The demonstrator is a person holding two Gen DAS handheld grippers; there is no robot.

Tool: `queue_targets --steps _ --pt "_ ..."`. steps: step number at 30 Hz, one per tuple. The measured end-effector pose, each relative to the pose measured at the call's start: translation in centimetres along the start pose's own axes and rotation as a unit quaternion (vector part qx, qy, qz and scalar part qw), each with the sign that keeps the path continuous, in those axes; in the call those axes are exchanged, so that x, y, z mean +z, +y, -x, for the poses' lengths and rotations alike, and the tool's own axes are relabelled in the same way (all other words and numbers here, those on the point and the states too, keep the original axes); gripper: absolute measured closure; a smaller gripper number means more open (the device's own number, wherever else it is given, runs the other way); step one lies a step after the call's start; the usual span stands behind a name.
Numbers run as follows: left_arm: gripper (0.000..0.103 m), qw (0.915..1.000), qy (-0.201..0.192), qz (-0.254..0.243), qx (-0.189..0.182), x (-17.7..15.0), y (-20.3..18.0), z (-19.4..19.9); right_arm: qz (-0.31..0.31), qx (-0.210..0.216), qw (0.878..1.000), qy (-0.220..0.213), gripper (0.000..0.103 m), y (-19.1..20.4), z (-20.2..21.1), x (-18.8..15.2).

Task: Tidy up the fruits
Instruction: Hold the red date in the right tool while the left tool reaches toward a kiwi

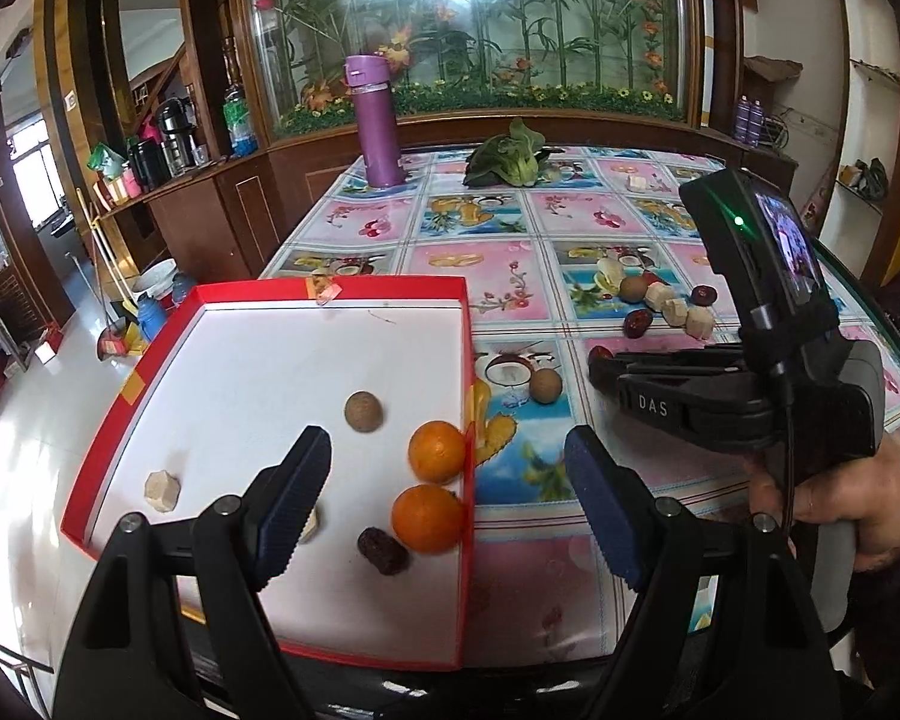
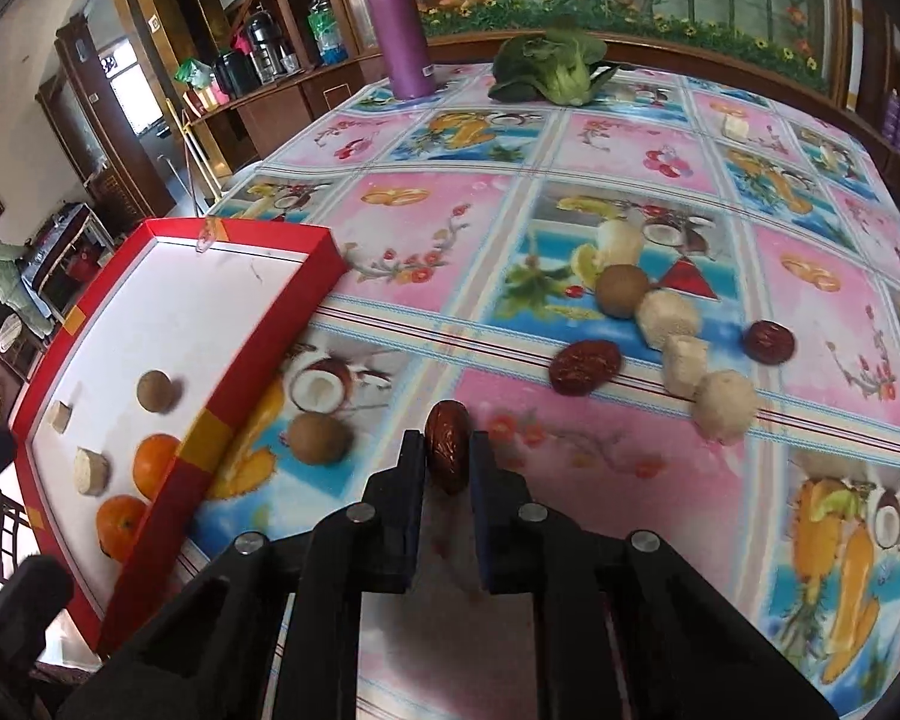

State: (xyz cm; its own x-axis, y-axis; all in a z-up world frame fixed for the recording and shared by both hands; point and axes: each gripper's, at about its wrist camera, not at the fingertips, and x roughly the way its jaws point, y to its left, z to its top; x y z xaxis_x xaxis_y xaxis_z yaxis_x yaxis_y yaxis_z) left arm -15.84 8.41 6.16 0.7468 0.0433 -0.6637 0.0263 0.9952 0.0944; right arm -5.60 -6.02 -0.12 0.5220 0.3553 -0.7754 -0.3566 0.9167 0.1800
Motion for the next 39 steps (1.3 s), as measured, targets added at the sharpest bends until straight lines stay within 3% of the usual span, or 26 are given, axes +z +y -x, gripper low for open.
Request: queue_targets --steps 9,14,19,24,25,26,30,32,39 --pt "0.023 0.9976 0.044 -0.038 -0.037 3.0 -3.9 -5.2 -0.007 0.035 0.999 0.002 0.09 -3.4 1.7 -1.6" --pt "0.038 0.9948 0.078 -0.051 -0.041 3.3 -4.7 -8.3 -0.021 0.054 0.998 0.002 0.09 -3.9 1.7 -1.5" --pt "0.041 0.9931 0.101 -0.046 -0.037 3.1 -4.3 -10.4 -0.03 0.066 0.997 0.002 0.09 -4.3 1.6 -1.5" --pt "0.044 0.9933 0.097 -0.047 -0.041 3.3 -4.5 -10.8 -0.03 0.067 0.997 0.002 0.09 -4.4 1.7 -1.6" --pt "0.048 0.9932 0.097 -0.049 -0.041 3.2 -4.6 -10.9 -0.03 0.067 0.997 0.002 0.09 -4.4 1.7 -1.6" --pt "0.059 0.9924 0.103 -0.049 -0.045 3.2 -4.6 -11.1 -0.031 0.068 0.997 0.002 0.09 -4.5 1.7 -1.6" --pt "0.066 0.9913 0.109 -0.035 -0.065 2.9 -4.4 -11.4 -0.026 0.066 0.997 0.003 0.09 -4.2 1.8 -1.6" --pt "0.079 0.9902 0.111 -0.031 -0.079 2.8 -4.4 -11.4 -0.024 0.064 0.998 0.002 0.09 -4.1 1.8 -1.7" --pt "0.079 0.9901 0.101 -0.021 -0.095 2.6 -4.7 -10.2 -0.025 0.051 0.998 -0.004 0.09 -3.9 2.0 -2.0"
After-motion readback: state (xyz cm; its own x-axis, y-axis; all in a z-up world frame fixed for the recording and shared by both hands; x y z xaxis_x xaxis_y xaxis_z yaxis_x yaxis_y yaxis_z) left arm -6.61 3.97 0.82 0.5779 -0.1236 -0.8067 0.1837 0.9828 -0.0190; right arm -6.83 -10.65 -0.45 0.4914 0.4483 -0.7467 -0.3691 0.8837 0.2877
